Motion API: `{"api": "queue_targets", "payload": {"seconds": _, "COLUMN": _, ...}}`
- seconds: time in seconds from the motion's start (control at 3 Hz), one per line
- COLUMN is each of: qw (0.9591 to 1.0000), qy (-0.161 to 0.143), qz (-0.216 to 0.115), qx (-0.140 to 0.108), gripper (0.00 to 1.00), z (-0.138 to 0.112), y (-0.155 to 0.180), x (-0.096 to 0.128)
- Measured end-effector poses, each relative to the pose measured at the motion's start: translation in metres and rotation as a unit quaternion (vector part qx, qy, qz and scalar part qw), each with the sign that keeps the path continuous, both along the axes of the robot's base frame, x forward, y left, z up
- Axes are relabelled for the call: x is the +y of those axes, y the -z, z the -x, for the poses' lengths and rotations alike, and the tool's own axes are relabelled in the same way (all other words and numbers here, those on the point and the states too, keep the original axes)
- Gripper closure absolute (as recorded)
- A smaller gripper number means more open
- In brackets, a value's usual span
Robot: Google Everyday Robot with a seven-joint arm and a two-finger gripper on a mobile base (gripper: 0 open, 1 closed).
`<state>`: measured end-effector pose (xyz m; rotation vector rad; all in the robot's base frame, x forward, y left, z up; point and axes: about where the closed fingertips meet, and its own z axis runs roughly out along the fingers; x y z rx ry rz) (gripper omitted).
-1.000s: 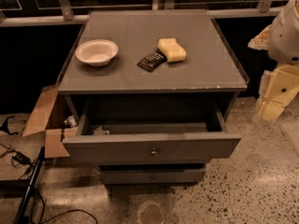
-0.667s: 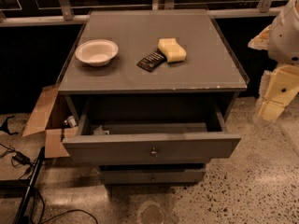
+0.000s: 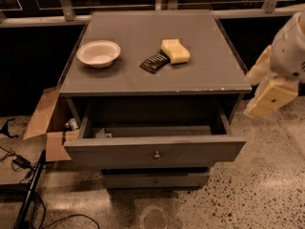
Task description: Close top drawer
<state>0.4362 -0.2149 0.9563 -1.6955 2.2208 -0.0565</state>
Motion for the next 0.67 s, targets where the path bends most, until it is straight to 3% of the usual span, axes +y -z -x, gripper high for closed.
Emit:
{"api": "queue_targets", "payload": {"seconds": 0.33, "qw": 0.9995, "qy": 0.008, "qz": -0.029, "qx": 0.003, "gripper": 0.69, "z": 0.000, "y": 0.038, "x": -0.001}}
{"api": "queue_targets", "payload": {"seconds": 0.67, "qw": 0.9977, "qy": 0.006, "qz": -0.064, "qx": 0.021, "gripper": 0.92, "z": 0.000, "y": 0.087, "x": 0.006}}
